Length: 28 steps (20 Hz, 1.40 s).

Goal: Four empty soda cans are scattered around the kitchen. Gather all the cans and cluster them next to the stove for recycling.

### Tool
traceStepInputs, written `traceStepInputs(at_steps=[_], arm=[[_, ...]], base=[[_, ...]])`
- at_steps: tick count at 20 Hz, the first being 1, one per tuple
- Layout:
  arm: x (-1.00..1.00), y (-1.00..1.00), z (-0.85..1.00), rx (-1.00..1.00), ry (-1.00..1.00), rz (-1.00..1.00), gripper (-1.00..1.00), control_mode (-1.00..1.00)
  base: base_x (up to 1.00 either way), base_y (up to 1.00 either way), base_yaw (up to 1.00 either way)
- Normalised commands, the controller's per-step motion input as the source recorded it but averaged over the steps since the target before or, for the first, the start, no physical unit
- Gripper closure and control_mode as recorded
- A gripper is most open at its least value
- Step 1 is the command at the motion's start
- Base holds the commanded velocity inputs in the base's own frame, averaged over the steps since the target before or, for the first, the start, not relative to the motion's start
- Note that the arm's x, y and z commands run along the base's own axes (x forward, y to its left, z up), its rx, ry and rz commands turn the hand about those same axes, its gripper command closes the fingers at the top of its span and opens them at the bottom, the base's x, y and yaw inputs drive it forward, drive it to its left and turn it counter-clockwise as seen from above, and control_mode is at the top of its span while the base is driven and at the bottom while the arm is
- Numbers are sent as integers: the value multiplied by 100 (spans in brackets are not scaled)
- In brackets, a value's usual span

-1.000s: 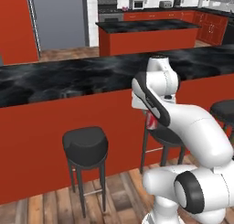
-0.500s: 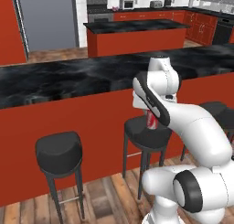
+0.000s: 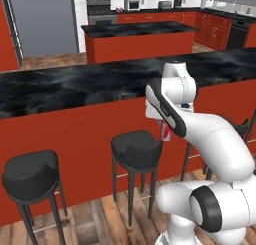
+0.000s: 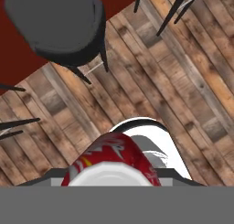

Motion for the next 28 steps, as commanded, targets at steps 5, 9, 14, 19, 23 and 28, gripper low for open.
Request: traceStepInputs(at_steps=[5, 9, 14, 19, 23, 28], arm=[[0, 0, 0, 0, 0, 0, 100, 100], [0, 0, 0, 0, 0, 0, 100, 100], [0, 0, 0, 0, 0, 0, 100, 100], [0, 0, 0, 0, 0, 0, 100, 100], [0, 0, 0, 0, 0, 0, 100, 100], [0, 0, 0, 0, 0, 0, 100, 100]], base=[[12, -65, 0], [12, -64, 0], [8, -66, 0], [3, -67, 0], [1, -68, 0], [1, -68, 0]])
